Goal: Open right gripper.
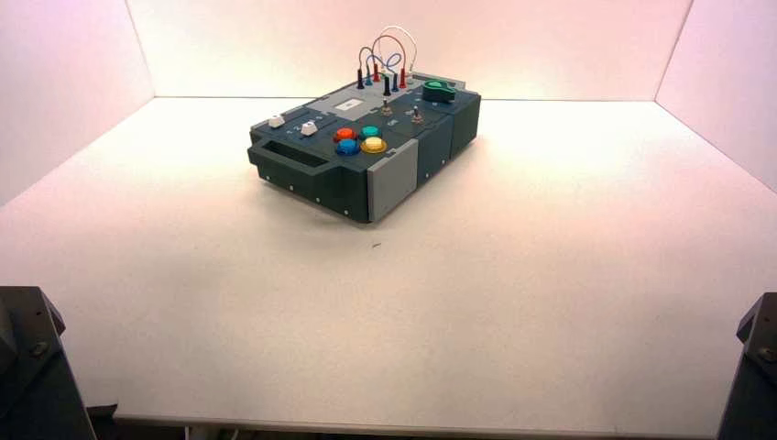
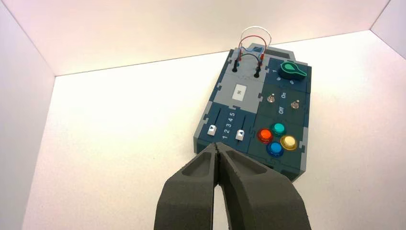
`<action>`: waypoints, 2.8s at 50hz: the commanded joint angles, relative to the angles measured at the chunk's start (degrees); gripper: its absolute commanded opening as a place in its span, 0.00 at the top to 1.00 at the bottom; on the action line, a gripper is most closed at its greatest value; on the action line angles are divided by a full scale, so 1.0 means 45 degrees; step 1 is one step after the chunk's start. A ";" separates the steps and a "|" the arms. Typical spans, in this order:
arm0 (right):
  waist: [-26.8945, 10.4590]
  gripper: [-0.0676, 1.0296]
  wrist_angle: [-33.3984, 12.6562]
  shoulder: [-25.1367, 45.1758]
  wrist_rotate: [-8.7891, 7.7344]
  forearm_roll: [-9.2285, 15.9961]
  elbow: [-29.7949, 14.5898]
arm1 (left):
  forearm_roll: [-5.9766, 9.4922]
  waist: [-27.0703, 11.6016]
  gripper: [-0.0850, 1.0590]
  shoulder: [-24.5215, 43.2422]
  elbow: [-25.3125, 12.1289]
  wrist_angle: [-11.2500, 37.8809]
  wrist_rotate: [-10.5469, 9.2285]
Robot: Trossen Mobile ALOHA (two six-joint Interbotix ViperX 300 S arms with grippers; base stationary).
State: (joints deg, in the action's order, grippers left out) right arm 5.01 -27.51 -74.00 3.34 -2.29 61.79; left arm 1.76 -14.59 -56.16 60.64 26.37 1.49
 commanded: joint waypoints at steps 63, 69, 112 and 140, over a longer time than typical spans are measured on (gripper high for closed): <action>0.0059 0.03 0.0273 0.0371 0.0039 0.0234 -0.0176 | 0.0000 0.0039 0.95 0.0449 -0.0449 -0.0059 0.0039; 0.0059 0.03 0.0293 0.0371 0.0039 0.0234 -0.0195 | 0.0000 0.0059 0.95 0.0430 -0.0469 -0.0039 0.0059; 0.0059 0.03 0.0273 0.0371 0.0039 0.0273 -0.0137 | 0.0000 0.0039 0.95 0.0332 -0.0430 -0.0039 0.0059; 0.0059 0.03 0.0273 0.0352 0.0059 0.0332 -0.0098 | 0.0000 0.0039 0.95 0.0371 -0.0410 -0.0078 0.0059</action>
State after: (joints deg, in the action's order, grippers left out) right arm 5.01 -26.98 -73.21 3.34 -0.97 62.23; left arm 1.76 -14.59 -54.84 60.64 26.54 1.58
